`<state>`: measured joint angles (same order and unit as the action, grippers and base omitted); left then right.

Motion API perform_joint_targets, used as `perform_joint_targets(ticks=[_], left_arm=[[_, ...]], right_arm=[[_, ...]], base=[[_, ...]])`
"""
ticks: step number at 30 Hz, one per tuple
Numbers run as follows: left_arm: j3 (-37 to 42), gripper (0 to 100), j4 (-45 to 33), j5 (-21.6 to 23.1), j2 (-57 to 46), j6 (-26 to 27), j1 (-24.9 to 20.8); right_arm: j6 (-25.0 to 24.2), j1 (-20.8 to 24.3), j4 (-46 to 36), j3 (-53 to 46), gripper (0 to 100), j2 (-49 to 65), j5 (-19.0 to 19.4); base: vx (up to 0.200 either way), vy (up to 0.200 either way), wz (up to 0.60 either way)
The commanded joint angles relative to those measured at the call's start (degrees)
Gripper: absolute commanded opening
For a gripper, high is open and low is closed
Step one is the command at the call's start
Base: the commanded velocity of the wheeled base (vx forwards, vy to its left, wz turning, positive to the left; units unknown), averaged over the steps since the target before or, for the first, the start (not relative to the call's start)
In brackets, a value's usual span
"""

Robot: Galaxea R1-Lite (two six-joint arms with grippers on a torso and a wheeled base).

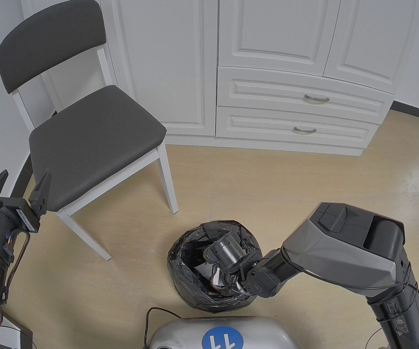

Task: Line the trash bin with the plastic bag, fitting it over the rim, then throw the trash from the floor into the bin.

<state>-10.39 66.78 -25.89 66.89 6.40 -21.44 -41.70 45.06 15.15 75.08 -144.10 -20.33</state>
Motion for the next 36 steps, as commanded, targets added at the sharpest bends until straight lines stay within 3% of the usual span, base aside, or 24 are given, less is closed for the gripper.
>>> perform_joint_targets(ticks=[1,24,31,36], left_arm=[[0.0,100,0.0,0.0,0.0,0.0,0.0],[0.0,100,0.0,-0.1,0.0,0.0,0.0],[0.5,100,0.0,0.0,0.1,0.0,-0.2],[0.9,100,0.0,0.1,0.3,0.0,-0.4]], right_arm=[[0.0,0.0,0.1,0.7,100,-0.9,-0.4],[-1.0,1.0,4.5,-3.2,100,7.7,-0.5],[4.7,0.0,4.7,-12.2,100,19.8,-0.6],[15.3,-2.3,12.4,-23.1,100,28.4,-0.8]], base=[[0.0,0.0,0.0],[0.0,0.0,0.0],[0.0,0.0,0.0],[0.0,0.0,0.0]])
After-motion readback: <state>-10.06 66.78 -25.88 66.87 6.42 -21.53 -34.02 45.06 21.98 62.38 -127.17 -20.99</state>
